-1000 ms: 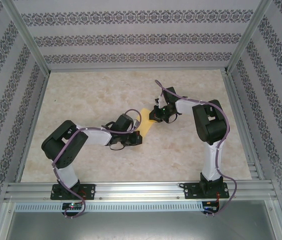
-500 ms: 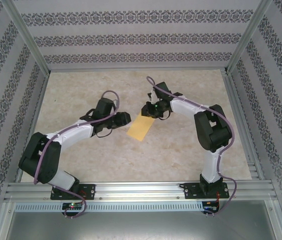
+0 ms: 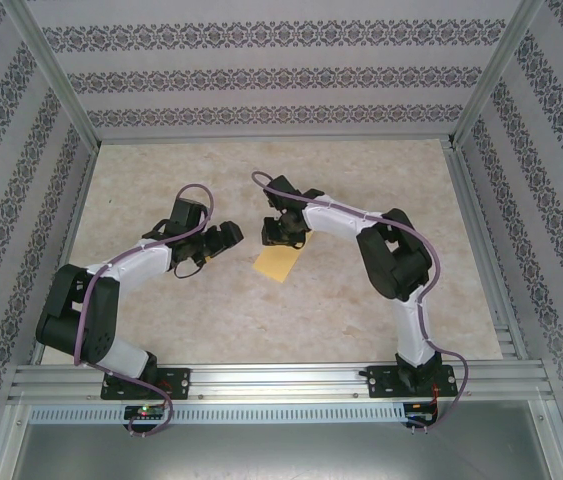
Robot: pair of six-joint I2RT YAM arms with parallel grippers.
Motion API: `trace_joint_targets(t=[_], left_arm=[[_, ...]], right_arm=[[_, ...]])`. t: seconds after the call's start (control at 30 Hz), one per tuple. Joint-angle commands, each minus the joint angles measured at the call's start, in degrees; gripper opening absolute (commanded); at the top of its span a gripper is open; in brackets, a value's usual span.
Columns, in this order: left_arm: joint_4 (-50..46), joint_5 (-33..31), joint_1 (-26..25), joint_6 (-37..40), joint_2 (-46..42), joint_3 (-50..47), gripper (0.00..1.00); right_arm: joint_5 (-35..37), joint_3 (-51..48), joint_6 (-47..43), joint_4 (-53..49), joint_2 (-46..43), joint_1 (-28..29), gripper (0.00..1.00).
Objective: Fold a paper plane with a square sheet of paper (pick it up from the middle)
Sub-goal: Fold the triangle a second time at the center of the table.
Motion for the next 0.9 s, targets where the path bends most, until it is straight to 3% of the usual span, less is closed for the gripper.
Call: trace_joint_targets(t=[0.0, 0.23, 0.4, 0.63, 0.87], left_arm=[[-2.8, -0.1, 0.7, 1.3, 0.8, 1.0, 0.91], [-3.8, 2.0, 0.7, 4.3, 1.2, 1.5, 0.94], [-4.0, 4.1, 0.5, 4.0, 1.4, 1.0, 0.95], [-6.5, 7.1, -1.5, 3.1, 2.4, 2.4, 0.96], [-7.5, 8.3, -5.6, 0.5, 3.6, 2.8, 0.95]], right_arm=[[2.3, 1.6, -0.7, -3.6, 1.4, 1.1, 0.33], [-5.1, -1.7, -10.9, -5.2, 1.3, 4.6, 0.31], [-7.5, -7.8, -14.7, -1.7, -5.3, 3.2, 0.28], [-1.3, -8.8, -2.1, 3.9, -10.3, -0.7, 0.4], [5.1, -11.4, 9.5, 4.8, -9.3, -1.6, 0.41]])
